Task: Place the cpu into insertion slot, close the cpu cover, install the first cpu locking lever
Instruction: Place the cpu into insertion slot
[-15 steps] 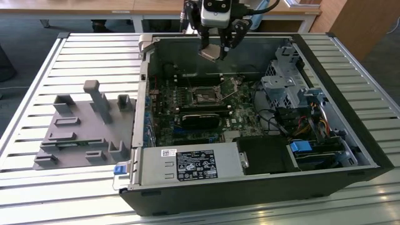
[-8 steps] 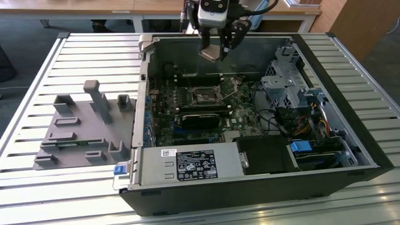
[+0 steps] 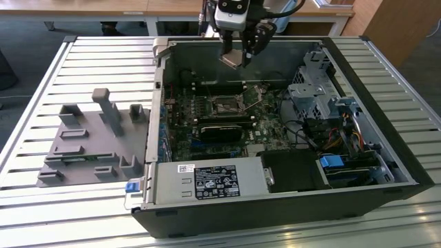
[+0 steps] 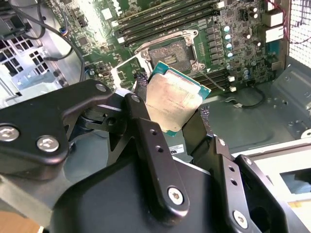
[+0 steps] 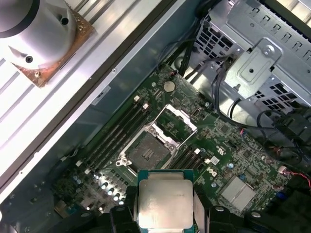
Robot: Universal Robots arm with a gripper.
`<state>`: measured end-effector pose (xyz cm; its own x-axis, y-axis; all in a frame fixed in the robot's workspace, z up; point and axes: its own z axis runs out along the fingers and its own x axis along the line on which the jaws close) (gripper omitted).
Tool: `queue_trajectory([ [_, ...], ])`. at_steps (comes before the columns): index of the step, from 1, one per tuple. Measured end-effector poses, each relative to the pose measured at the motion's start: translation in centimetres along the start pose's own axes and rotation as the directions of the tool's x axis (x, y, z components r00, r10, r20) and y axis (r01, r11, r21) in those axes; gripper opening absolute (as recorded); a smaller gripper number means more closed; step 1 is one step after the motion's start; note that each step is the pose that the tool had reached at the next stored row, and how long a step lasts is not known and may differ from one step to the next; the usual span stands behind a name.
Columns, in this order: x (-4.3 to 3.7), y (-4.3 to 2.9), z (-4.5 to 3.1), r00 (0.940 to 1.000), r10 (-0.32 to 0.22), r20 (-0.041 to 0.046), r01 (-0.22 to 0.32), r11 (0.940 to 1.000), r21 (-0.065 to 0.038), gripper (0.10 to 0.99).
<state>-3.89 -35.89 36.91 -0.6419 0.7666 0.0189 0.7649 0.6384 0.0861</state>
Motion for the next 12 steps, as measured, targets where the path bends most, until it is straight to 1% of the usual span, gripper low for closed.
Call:
queue_trajectory([
  [7, 0.00, 0.00, 0.05, 0.9989, 0.046, 0.0040, -0.046, 0.9989, -0.001, 0.537],
  [12, 0.00, -0.01, 0.08, 0.9964, 0.085, 0.0073, -0.085, 0.9964, -0.002, 0.537],
])
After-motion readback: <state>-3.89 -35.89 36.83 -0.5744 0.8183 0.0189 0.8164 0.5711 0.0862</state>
